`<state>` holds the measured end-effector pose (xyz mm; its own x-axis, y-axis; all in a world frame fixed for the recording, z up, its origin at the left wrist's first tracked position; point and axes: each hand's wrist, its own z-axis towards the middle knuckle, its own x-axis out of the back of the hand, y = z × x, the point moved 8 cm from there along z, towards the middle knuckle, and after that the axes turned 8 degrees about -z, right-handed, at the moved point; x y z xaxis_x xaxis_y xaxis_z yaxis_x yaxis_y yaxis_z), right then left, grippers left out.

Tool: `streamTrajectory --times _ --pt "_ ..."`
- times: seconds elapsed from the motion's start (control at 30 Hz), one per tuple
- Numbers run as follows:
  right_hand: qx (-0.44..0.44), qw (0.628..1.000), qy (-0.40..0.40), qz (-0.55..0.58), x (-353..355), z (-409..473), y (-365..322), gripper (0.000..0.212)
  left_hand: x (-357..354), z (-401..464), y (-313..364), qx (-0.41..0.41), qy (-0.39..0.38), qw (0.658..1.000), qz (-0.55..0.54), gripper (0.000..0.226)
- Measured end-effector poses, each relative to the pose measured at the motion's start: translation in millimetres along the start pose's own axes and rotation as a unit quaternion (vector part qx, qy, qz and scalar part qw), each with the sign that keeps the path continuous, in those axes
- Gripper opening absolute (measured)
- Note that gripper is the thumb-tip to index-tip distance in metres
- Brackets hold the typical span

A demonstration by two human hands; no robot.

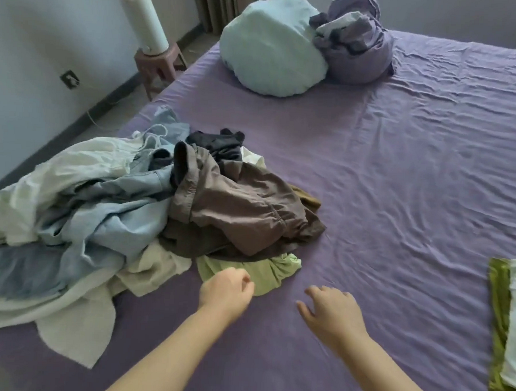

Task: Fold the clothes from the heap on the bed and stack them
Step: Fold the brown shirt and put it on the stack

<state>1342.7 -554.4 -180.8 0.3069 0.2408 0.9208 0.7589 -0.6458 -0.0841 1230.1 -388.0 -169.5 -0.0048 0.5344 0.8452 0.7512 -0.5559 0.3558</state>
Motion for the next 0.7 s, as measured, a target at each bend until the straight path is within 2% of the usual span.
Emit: streamTrajectory --times 0.07,0.13,0.2,0.23,0.3,0.37,0.43,0.5,0.6,0.7 --pt "0.016 0.999 0.034 0.019 24.8 25.4 -28.9 0.040 46.5 15.9 -10.8 -0.037 0.097 0.995 -0.016 0.029" --pt "0.030 0.996 0.060 0.056 48.0 50.4 -56.6 0.043 96.3 27.0 -22.0 -0.066 0.225 0.972 -0.029 0.038" --pt "0.039 0.993 0.076 0.086 67.3 73.5 -82.8 0.051 133.5 42.7 -44.8 -0.030 0.298 0.953 -0.052 0.055" --pt "0.043 0.991 0.083 0.095 74.8 83.6 -94.9 0.054 143.7 55.4 -59.6 0.010 0.290 0.954 -0.077 0.064" --pt "0.046 0.989 0.089 0.111 84.0 100.0 -117.2 0.059 145.4 83.7 -88.9 0.093 0.210 0.960 -0.161 0.079" --pt "0.047 0.985 0.093 0.135 88.1 109.5 -134.5 0.063 137.5 101.0 -104.1 0.134 0.126 0.953 -0.242 0.076" --pt "0.054 0.979 0.109 0.165 92.4 111.7 -145.9 0.064 140.0 104.9 -101.2 0.108 0.112 0.959 -0.239 0.051" --pt "0.073 0.970 0.134 0.192 100.5 107.7 -153.4 0.064 149.7 99.6 -90.7 0.065 0.143 0.960 -0.230 0.033" --pt "0.097 0.947 0.192 0.239 126.3 94.4 -157.0 0.061 174.4 84.1 -64.5 0.002 0.184 0.939 -0.290 0.028" --pt "0.099 0.921 0.246 0.285 162.2 77.6 -154.0 0.057 204.2 68.3 -31.5 -0.065 0.171 0.915 -0.360 0.025"
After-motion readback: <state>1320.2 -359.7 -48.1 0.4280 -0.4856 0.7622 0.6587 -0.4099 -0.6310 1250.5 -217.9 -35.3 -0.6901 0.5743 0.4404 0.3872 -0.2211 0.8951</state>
